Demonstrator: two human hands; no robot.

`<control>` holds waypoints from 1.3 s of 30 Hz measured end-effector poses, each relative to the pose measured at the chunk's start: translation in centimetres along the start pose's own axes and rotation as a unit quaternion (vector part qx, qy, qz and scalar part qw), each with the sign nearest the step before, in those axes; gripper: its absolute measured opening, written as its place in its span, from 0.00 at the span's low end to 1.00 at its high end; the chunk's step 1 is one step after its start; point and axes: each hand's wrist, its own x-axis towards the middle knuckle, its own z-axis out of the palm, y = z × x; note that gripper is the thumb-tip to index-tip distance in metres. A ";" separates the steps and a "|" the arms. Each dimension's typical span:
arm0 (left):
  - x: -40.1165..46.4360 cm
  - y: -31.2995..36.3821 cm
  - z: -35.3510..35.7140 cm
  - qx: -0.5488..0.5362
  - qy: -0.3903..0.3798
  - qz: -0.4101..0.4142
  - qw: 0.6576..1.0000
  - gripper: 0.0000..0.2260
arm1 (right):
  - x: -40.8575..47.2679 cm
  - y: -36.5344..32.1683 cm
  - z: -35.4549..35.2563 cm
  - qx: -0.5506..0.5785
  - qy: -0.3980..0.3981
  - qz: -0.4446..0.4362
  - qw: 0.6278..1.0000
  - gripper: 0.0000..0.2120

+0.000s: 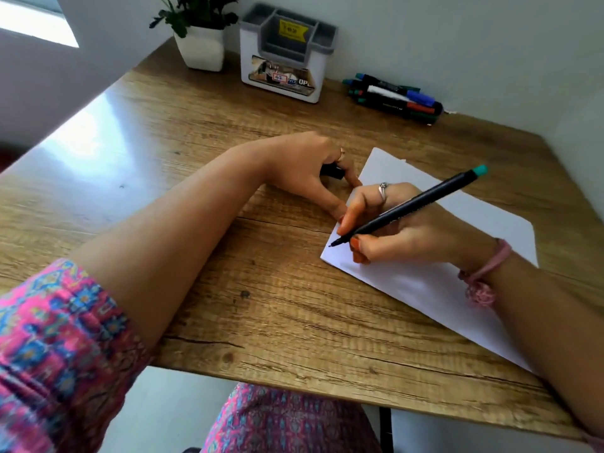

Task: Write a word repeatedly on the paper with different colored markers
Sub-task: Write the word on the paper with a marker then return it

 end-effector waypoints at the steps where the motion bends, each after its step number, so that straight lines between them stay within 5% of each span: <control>1: 0.0 0.0 0.0 0.003 0.002 -0.002 1.000 0.22 | 0.2 0.1 0.0 -0.006 0.005 -0.007 1.000 0.07; 5: -0.1 0.3 -0.1 0.011 -0.005 -0.007 1.000 0.24 | 0.5 1.1 0.8 0.025 0.060 -0.025 0.998 0.04; 13: -0.7 0.7 -1.0 -0.002 -0.104 -0.059 0.993 0.44 | 0.1 1.4 1.7 -0.039 0.078 -0.055 0.995 0.04; 39: -1.0 1.4 -1.2 -0.030 -0.121 -0.085 0.989 0.44 | 0.3 1.6 1.7 -0.071 0.074 -0.068 0.992 0.04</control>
